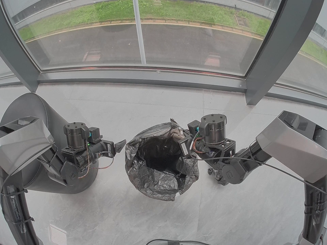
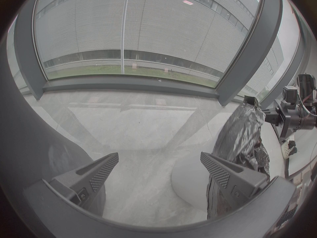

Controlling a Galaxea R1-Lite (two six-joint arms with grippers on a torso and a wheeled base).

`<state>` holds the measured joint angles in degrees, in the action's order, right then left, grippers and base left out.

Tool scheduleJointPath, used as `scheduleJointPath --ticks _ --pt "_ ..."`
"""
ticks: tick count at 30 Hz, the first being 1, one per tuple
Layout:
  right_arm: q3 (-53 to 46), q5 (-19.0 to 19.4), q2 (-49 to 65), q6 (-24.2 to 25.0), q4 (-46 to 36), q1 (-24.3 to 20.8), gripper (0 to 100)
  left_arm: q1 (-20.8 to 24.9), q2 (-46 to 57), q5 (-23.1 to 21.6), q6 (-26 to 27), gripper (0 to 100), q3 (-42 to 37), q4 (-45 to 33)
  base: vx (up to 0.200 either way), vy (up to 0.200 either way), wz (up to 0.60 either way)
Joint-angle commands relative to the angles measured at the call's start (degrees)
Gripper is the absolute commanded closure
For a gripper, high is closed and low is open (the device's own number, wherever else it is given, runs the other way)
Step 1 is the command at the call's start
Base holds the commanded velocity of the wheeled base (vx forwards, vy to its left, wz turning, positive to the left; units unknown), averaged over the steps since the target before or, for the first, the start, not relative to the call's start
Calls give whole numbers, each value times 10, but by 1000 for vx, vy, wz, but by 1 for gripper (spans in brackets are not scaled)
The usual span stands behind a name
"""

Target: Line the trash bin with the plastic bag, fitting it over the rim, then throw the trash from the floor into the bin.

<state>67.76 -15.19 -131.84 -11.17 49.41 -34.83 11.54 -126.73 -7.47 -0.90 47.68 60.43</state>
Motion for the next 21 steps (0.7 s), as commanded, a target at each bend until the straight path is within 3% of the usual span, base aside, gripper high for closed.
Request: scheduleJointPath --ticks 1,13,21 --pt "1 0 -20 5 7 2 100 8 -20 1 -1 0 -7 2 0 0 0" --pt "-2 -6 -6 30 27 6 100 4 30 -5 -26 0 -39 5 0 0 0" --pt "0 -6 -10 33 28 10 100 21 172 -18 -93 0 -91 34 0 0 0"
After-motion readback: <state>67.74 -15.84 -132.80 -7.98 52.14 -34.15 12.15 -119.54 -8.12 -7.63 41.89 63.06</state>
